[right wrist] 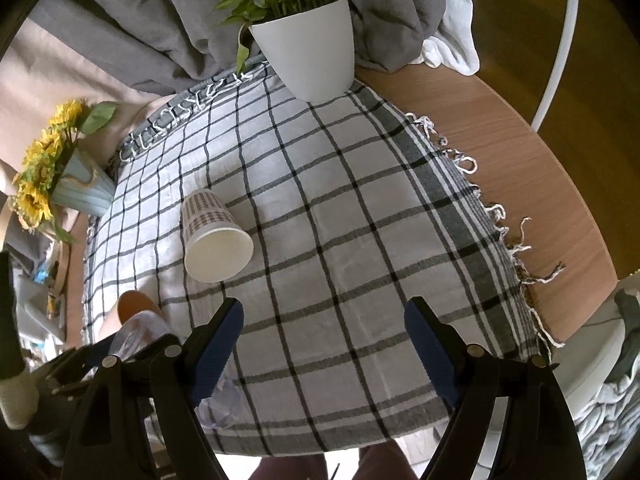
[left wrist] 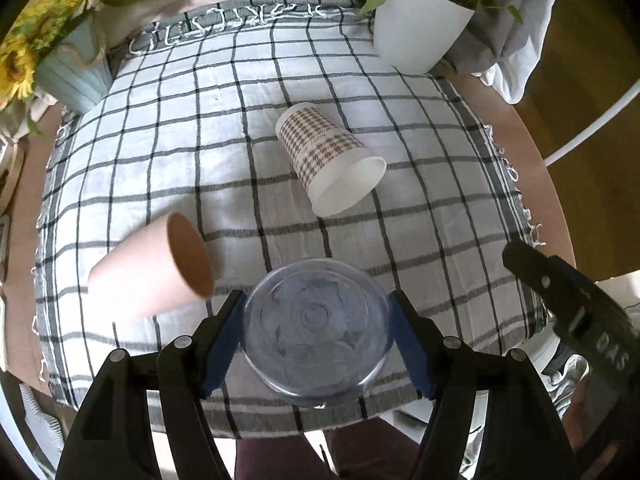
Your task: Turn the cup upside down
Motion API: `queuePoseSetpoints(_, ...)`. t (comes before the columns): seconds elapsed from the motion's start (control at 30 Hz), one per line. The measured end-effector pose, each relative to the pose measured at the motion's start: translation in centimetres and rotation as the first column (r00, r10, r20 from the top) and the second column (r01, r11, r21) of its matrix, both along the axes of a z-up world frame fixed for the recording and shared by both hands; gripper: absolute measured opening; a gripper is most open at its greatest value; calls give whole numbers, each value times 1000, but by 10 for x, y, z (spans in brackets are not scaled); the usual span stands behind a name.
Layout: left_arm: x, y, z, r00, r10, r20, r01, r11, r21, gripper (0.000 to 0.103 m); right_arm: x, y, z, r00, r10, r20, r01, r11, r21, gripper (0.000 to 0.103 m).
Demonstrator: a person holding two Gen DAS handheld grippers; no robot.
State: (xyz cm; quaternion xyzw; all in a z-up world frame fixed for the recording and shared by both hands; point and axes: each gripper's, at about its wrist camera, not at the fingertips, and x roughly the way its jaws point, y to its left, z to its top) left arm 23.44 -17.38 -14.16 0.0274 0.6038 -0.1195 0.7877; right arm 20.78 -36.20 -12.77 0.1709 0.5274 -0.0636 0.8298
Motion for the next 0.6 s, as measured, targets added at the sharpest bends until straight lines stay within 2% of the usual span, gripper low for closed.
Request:
queuePoseSetpoints(0.23, -21, -3, 5, 999, -32, 33, 31, 999, 25, 71, -10, 5, 1, 999, 36, 6, -35, 999, -33, 83)
queuePoseSetpoints(0.27, -21, -4, 4, 999, -34, 31, 33, 999, 26, 73, -11, 5, 1, 999, 38, 5, -38, 999, -32, 83)
queuePoseSetpoints(0.3, -22, -3, 4, 999, -32, 28, 32, 999, 24, 81, -11, 6, 1, 999, 40, 5, -40, 999, -31, 83)
queuePoseSetpoints(0.37, -23, 0, 4, 1000, -13, 25, 13, 1000, 15, 89, -13, 7, 1, 999, 44, 5, -44, 999, -26, 83)
queuePoseSetpoints(0.6, -30, 5, 1, 999, 14, 42, -12, 999, -37, 89, -20, 10, 3, 998, 58, 13, -58, 998, -32, 83)
